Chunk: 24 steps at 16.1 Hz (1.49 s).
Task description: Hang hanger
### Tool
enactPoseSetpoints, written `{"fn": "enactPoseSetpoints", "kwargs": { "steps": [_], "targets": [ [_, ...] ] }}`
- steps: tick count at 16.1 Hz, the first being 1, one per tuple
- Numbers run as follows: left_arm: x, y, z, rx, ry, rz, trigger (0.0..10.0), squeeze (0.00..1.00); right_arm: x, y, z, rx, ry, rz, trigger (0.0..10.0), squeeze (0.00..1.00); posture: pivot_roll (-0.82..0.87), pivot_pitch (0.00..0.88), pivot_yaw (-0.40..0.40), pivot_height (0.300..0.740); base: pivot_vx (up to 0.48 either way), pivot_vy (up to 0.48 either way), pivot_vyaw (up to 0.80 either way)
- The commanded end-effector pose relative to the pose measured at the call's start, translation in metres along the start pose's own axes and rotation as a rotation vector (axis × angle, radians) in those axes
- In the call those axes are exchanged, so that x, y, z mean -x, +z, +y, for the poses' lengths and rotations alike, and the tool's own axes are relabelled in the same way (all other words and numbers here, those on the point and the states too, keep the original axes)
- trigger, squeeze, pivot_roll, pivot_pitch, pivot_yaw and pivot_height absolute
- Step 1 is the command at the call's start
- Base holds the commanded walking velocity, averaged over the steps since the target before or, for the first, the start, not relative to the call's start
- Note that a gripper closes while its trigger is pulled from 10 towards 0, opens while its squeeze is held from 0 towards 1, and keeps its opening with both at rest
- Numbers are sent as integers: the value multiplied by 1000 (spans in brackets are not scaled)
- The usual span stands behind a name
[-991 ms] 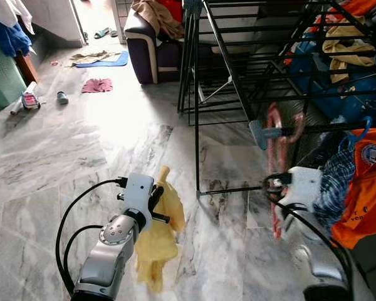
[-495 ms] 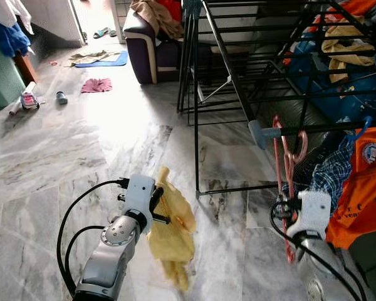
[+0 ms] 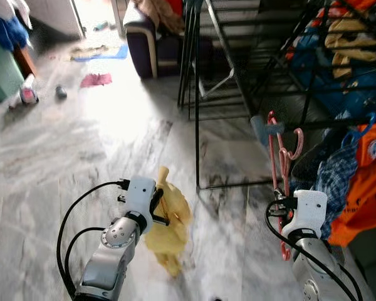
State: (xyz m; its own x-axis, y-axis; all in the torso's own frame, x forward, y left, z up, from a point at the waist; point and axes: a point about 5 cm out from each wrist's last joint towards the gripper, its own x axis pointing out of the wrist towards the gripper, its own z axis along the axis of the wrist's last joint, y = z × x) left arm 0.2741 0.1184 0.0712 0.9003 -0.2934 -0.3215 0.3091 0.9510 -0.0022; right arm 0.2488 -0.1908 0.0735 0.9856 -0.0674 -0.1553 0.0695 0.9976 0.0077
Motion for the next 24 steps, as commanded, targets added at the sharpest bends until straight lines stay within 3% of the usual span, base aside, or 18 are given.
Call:
{"fn": "enactPoseSetpoints", "kwargs": {
  "steps": [1, 24],
  "targets": [
    [4, 4, 1, -11, 10, -29, 10000, 0, 2, 3, 3, -4, 5, -13, 10000, 0, -16, 71, -27, 740, -341, 0, 0],
    [4, 3, -5, -23, -25, -31, 10000, 0, -7, 2, 8, -37, 3, 8, 10000, 0, -13, 65, -36, 740, -371, 0, 0]
  ]
}}
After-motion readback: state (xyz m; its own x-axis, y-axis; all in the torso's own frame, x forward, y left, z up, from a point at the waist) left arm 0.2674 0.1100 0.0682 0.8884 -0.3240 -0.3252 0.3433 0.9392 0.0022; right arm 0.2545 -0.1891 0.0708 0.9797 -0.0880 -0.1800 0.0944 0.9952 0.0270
